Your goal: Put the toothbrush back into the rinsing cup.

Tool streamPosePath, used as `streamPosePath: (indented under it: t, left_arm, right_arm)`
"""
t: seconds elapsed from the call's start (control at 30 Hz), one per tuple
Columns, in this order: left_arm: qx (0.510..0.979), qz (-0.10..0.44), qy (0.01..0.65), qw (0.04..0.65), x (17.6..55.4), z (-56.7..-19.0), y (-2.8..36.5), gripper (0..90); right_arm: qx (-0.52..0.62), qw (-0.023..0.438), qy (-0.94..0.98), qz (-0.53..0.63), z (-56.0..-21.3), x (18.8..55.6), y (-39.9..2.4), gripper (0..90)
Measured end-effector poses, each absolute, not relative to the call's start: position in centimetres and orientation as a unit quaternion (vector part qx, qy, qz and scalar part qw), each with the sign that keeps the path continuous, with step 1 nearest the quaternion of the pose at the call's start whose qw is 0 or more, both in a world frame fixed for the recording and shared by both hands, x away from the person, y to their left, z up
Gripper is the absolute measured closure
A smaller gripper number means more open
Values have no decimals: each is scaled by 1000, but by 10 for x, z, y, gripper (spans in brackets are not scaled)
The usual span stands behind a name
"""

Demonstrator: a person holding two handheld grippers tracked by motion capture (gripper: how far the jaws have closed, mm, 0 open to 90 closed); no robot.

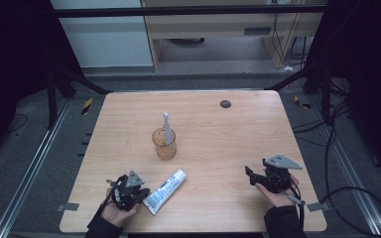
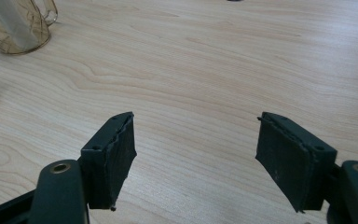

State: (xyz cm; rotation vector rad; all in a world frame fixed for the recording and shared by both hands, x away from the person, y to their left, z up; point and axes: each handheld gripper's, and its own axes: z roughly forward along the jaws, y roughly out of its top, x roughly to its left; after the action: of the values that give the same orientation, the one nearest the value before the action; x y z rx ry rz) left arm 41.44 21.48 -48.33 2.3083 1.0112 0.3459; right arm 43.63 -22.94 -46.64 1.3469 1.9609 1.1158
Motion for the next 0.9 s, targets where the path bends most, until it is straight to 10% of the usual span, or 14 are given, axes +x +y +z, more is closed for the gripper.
streamPosePath:
  t: [0.9]
  left_arm:
    - [886, 101, 331, 308, 398, -483, 180, 897]
  right_arm:
    - [499, 260, 723, 402, -470, 438, -232, 272]
